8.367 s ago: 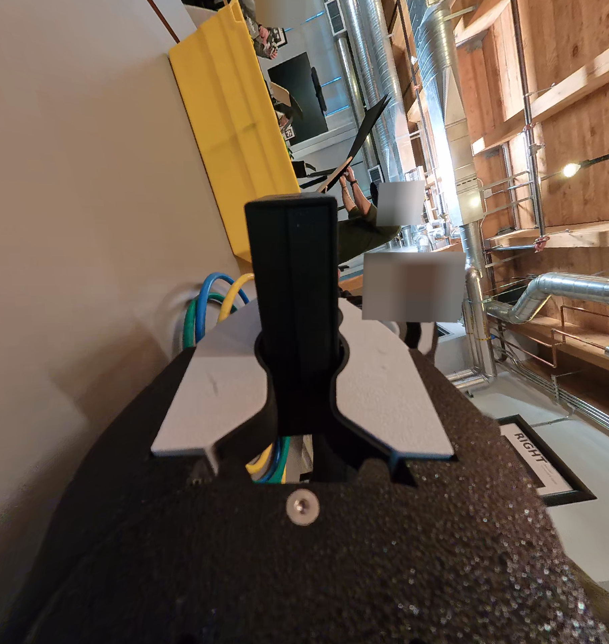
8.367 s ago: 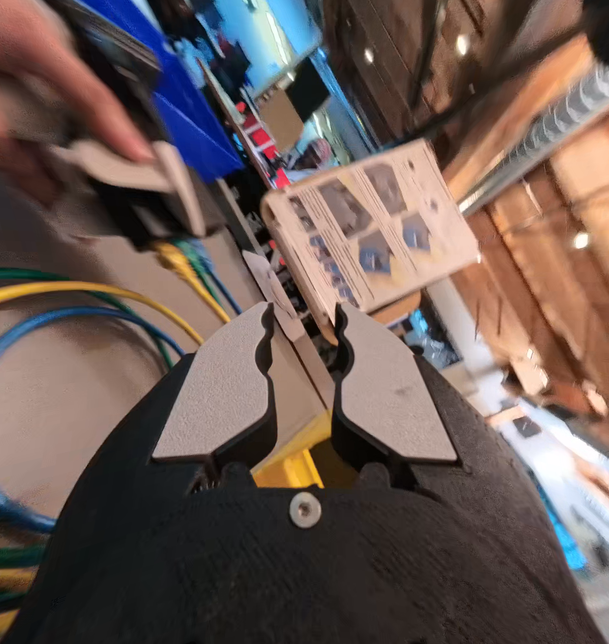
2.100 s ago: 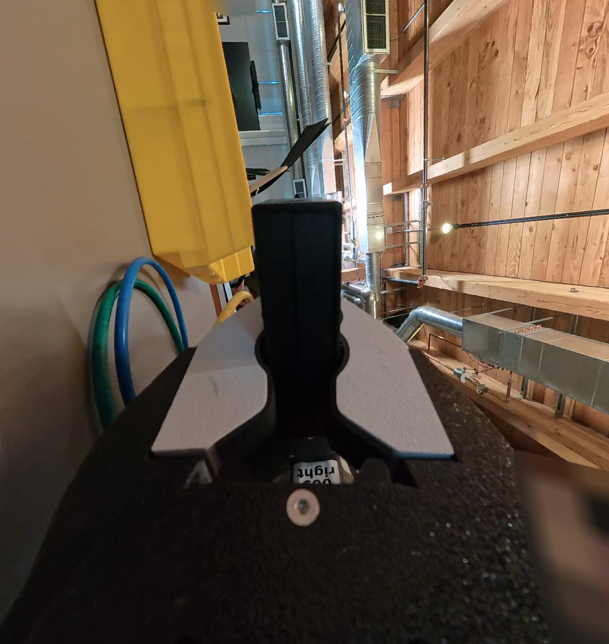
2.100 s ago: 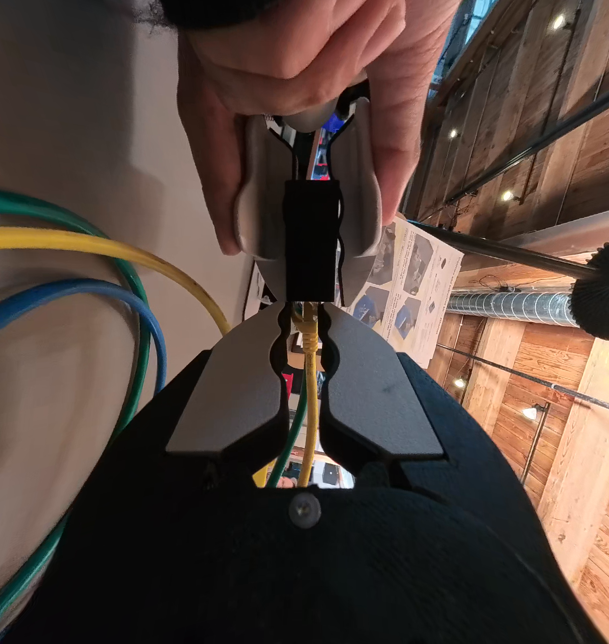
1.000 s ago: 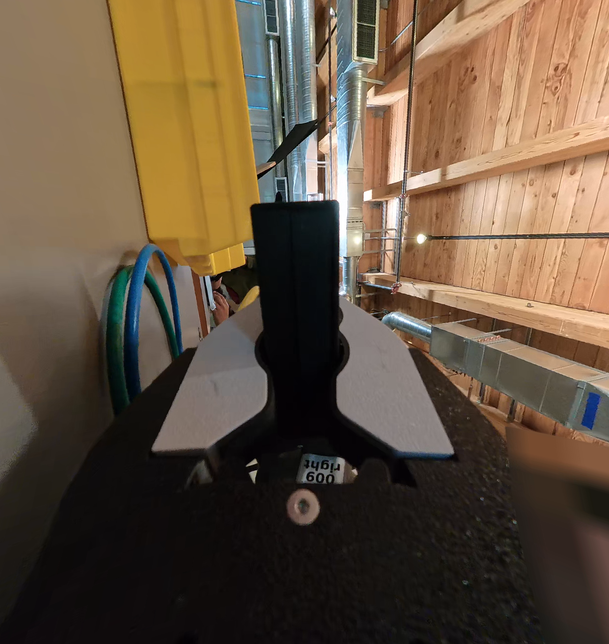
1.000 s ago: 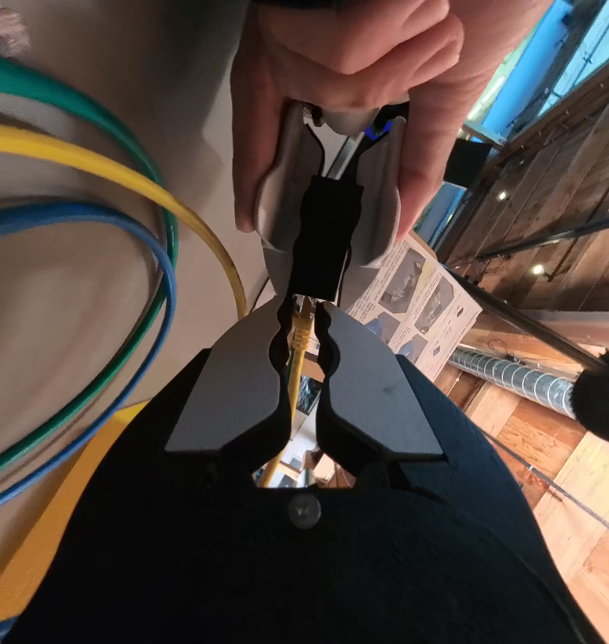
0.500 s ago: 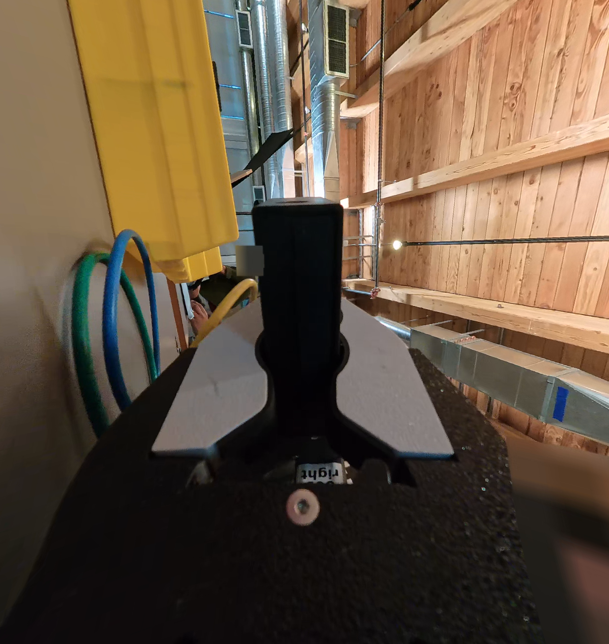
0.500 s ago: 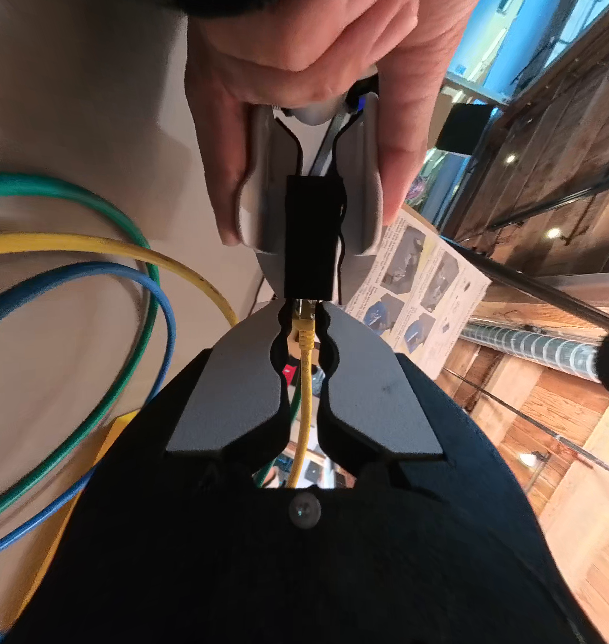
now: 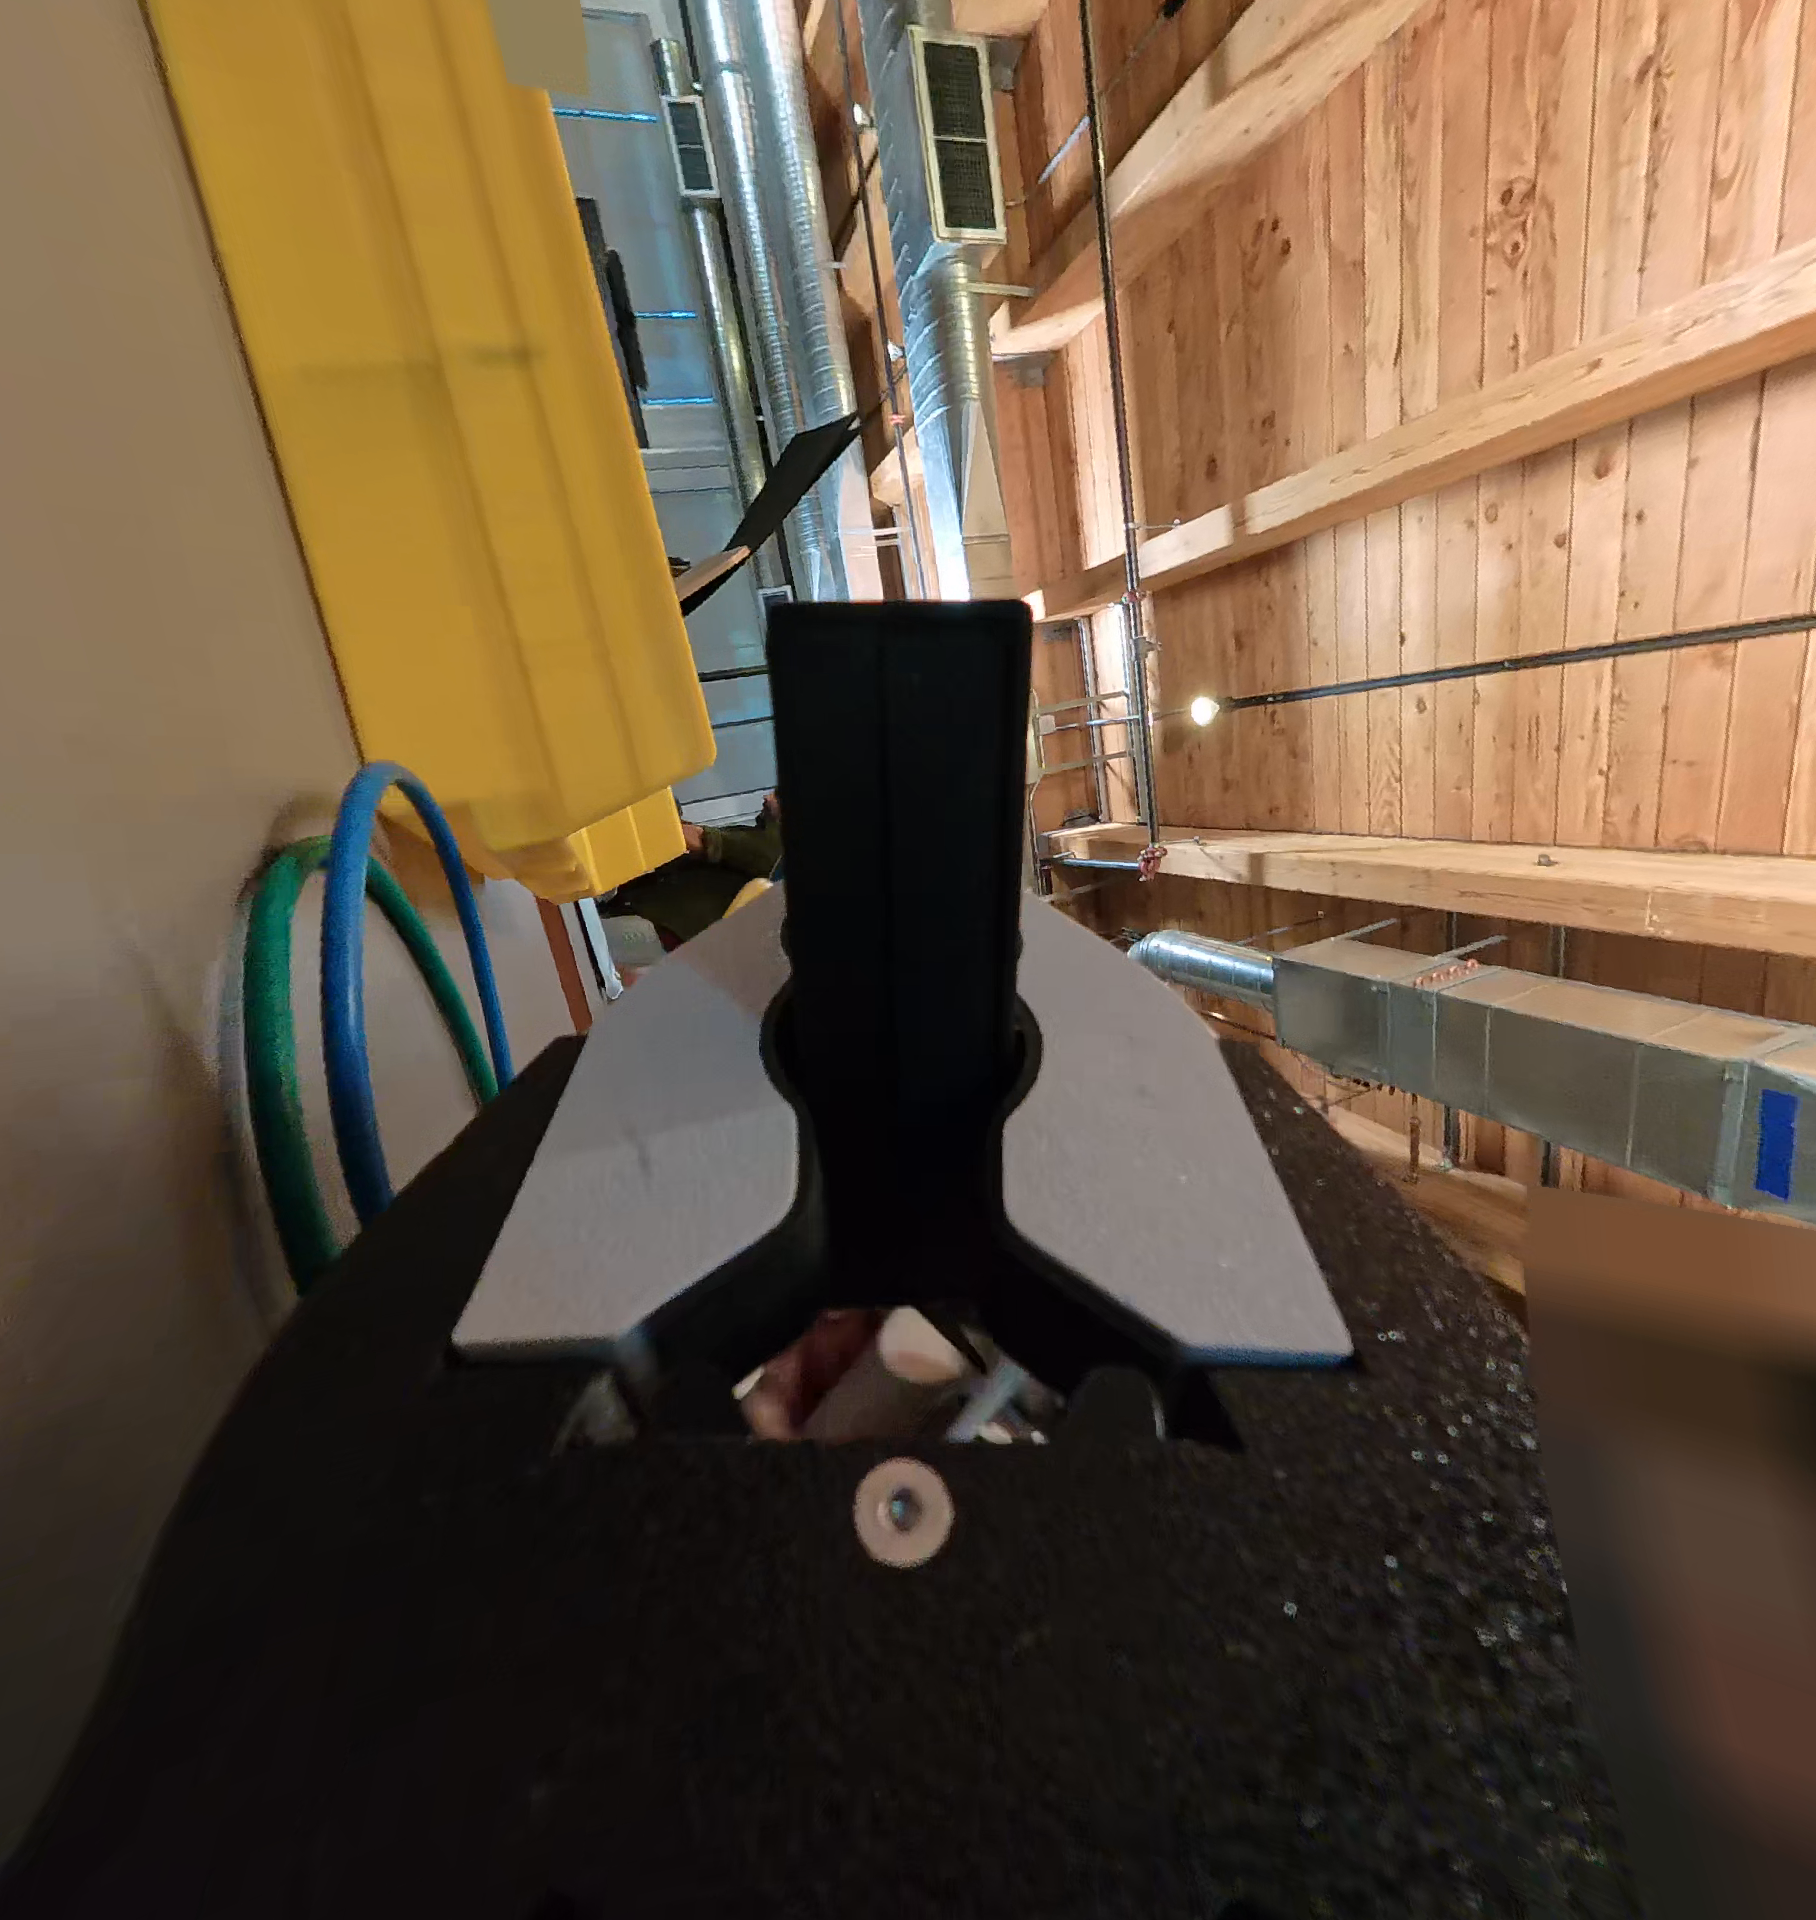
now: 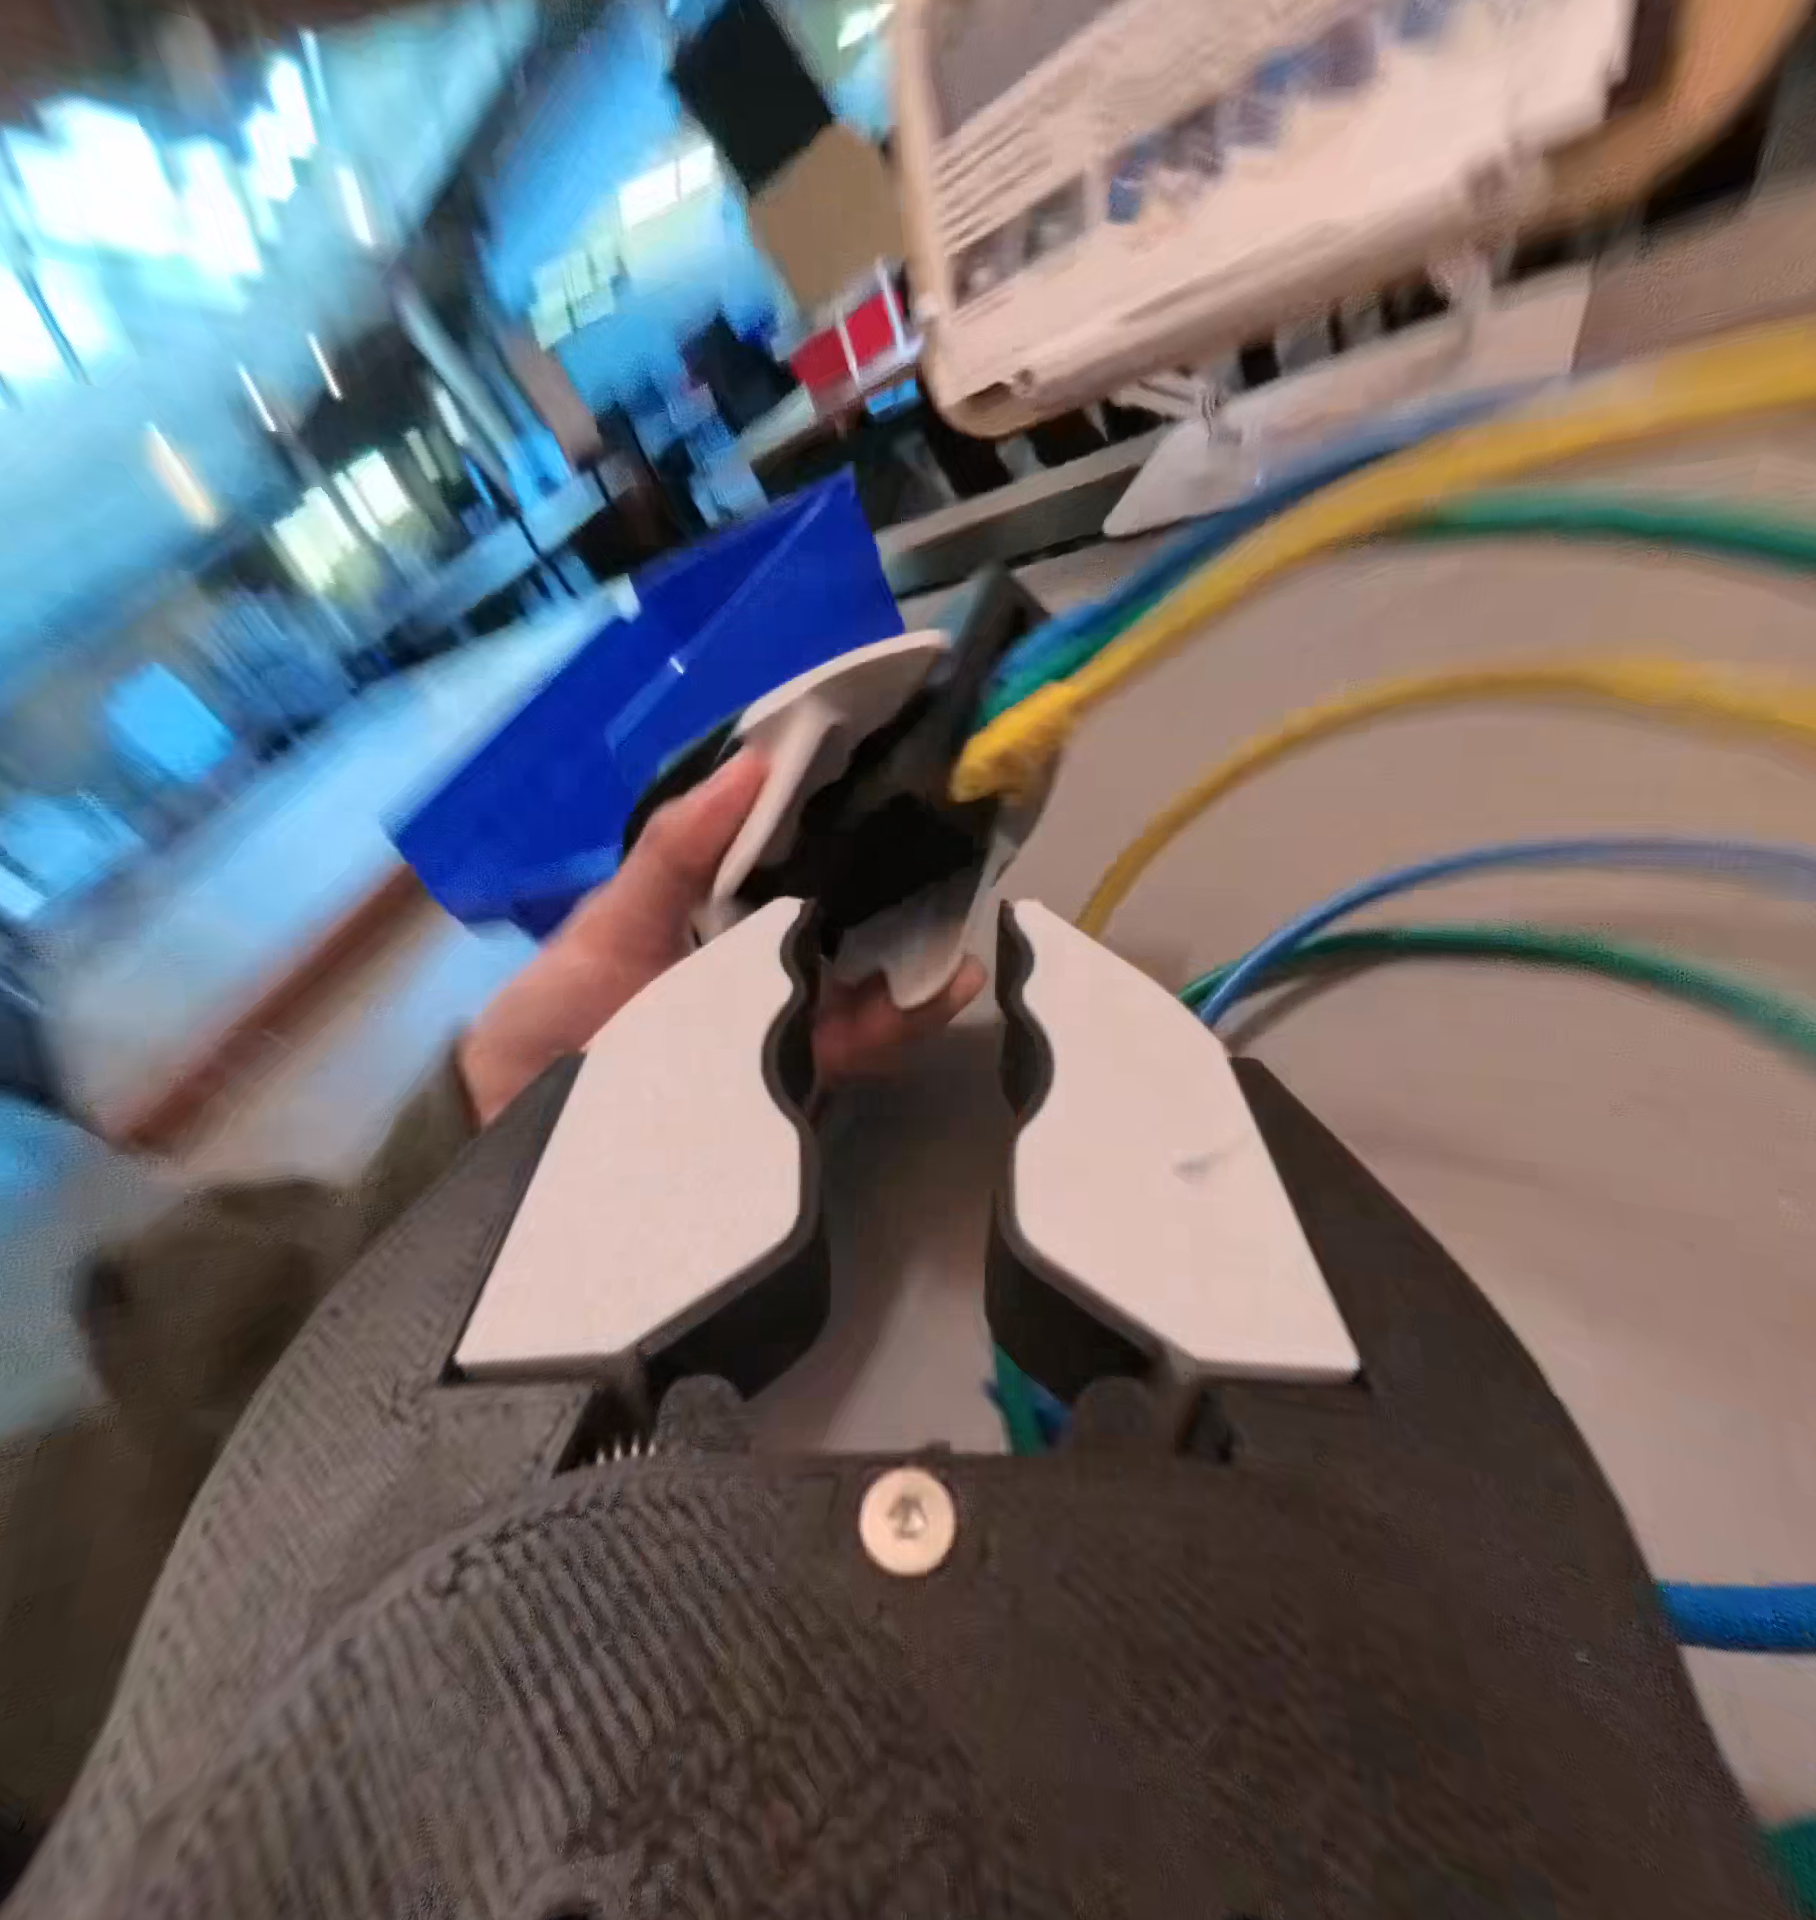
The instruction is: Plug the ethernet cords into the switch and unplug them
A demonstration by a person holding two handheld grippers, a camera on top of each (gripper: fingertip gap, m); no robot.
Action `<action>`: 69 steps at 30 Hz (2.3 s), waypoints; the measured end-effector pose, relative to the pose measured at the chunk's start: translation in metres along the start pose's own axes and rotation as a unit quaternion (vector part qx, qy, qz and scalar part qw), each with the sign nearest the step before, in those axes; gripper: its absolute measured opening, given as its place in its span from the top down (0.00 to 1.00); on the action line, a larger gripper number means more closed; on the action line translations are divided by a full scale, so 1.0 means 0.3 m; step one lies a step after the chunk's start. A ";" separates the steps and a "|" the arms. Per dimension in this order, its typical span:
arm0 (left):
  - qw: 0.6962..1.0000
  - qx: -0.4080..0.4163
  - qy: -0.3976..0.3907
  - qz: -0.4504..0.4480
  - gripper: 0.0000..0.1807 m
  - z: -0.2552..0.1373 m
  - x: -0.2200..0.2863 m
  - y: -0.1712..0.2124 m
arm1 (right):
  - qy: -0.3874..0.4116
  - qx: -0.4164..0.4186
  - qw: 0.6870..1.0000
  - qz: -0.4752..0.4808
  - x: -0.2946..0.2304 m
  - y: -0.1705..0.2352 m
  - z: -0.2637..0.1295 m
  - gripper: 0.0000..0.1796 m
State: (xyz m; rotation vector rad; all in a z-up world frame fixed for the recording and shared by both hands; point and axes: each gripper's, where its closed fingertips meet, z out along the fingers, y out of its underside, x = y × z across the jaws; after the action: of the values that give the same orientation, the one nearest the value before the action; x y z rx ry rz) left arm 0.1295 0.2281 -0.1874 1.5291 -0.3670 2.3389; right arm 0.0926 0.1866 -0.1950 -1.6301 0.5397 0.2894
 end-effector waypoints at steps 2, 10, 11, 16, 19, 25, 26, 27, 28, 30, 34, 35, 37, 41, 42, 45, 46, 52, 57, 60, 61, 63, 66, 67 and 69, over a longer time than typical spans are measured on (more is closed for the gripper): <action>1.000 -0.004 0.000 0.013 0.83 0.005 0.003 0.007 | -0.021 0.027 0.991 0.132 0.058 -0.008 0.012 0.83; 0.999 0.003 -0.008 0.046 0.83 0.016 -0.006 0.018 | -0.020 0.065 0.976 0.206 0.118 -0.035 0.064 0.84; 0.999 0.005 -0.011 0.049 0.83 0.017 -0.008 0.018 | -0.031 0.057 0.976 0.209 0.103 -0.026 0.073 0.82; 0.997 0.005 -0.029 0.071 0.84 0.016 -0.018 0.018 | -0.052 0.075 0.967 0.238 0.086 -0.033 0.081 0.92; 0.996 0.007 -0.032 0.086 0.83 0.015 -0.017 0.016 | -0.046 0.079 0.967 0.239 0.085 -0.034 0.086 0.92; 0.993 0.006 -0.042 0.107 0.83 0.021 -0.020 0.027 | -0.051 0.097 0.958 0.264 0.090 -0.032 0.093 0.92; 0.993 0.007 -0.043 0.110 0.83 0.020 -0.020 0.025 | -0.051 0.099 0.957 0.269 0.089 -0.032 0.095 0.92; 0.992 0.008 -0.043 0.115 0.83 0.019 -0.019 0.023 | -0.051 0.102 0.956 0.271 0.088 -0.033 0.097 0.92; 0.992 0.010 -0.042 0.119 0.84 0.019 -0.017 0.022 | -0.051 0.107 0.955 0.272 0.087 -0.034 0.099 0.92; 0.992 0.011 -0.042 0.122 0.83 0.019 -0.016 0.021 | -0.047 0.114 0.957 0.264 0.088 -0.036 0.100 0.92; 0.990 0.019 -0.040 0.131 0.83 0.015 -0.017 0.016 | -0.048 0.119 0.957 0.262 0.088 -0.034 0.108 0.92; 0.990 0.019 -0.042 0.134 0.83 0.014 -0.020 0.015 | -0.049 0.119 0.956 0.263 0.090 -0.032 0.110 0.92; 0.989 0.019 -0.045 0.137 0.83 0.012 -0.026 0.013 | -0.052 0.125 0.952 0.275 0.093 -0.028 0.114 0.92; 0.988 0.020 -0.049 0.143 0.83 0.010 -0.032 0.011 | -0.051 0.118 0.951 0.281 0.097 -0.024 0.117 0.92; 0.988 0.020 -0.049 0.146 0.83 0.009 -0.033 0.011 | -0.050 0.115 0.951 0.283 0.097 -0.023 0.119 0.92; 0.987 0.020 -0.048 0.150 0.83 0.008 -0.032 0.012 | -0.052 0.115 0.951 0.281 0.097 -0.021 0.119 0.92; 0.987 0.020 -0.047 0.153 0.83 0.008 -0.029 0.013 | -0.056 0.117 0.951 0.281 0.095 -0.023 0.118 0.92; 0.985 0.018 -0.045 0.165 0.83 0.009 -0.019 0.015 | -0.061 0.119 0.952 0.274 0.086 -0.029 0.116 0.92; 0.985 0.020 -0.047 0.163 0.83 0.004 -0.019 0.013 | -0.059 0.110 0.956 0.266 0.083 -0.024 0.119 0.92; 0.986 0.022 -0.039 0.159 0.83 0.001 -0.016 0.010 | -0.057 0.099 0.962 0.247 0.079 -0.024 0.122 0.92; 0.986 0.021 -0.036 0.160 0.83 0.001 -0.014 0.010 | -0.060 0.098 0.962 0.246 0.077 -0.025 0.123 0.92; 0.984 0.014 -0.033 0.176 0.83 0.002 -0.007 0.012 | -0.077 0.096 0.960 0.252 0.072 -0.029 0.122 0.92; 0.978 0.010 -0.029 0.206 0.83 0.006 0.008 0.014 | -0.090 0.100 0.961 0.241 0.062 -0.040 0.120 0.92; 0.977 0.010 -0.027 0.212 0.83 0.005 0.010 0.014 | -0.094 0.100 0.962 0.237 0.060 -0.042 0.120 0.92; 0.976 0.007 -0.022 0.217 0.83 0.004 0.011 0.016 | -0.096 0.099 0.963 0.230 0.059 -0.044 0.121 0.92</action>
State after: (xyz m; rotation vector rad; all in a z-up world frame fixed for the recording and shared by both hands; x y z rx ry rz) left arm 0.1274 0.2238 -0.1841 1.6435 -0.7662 2.6321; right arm 0.1187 0.2201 -0.1973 -1.2523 0.7707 0.7081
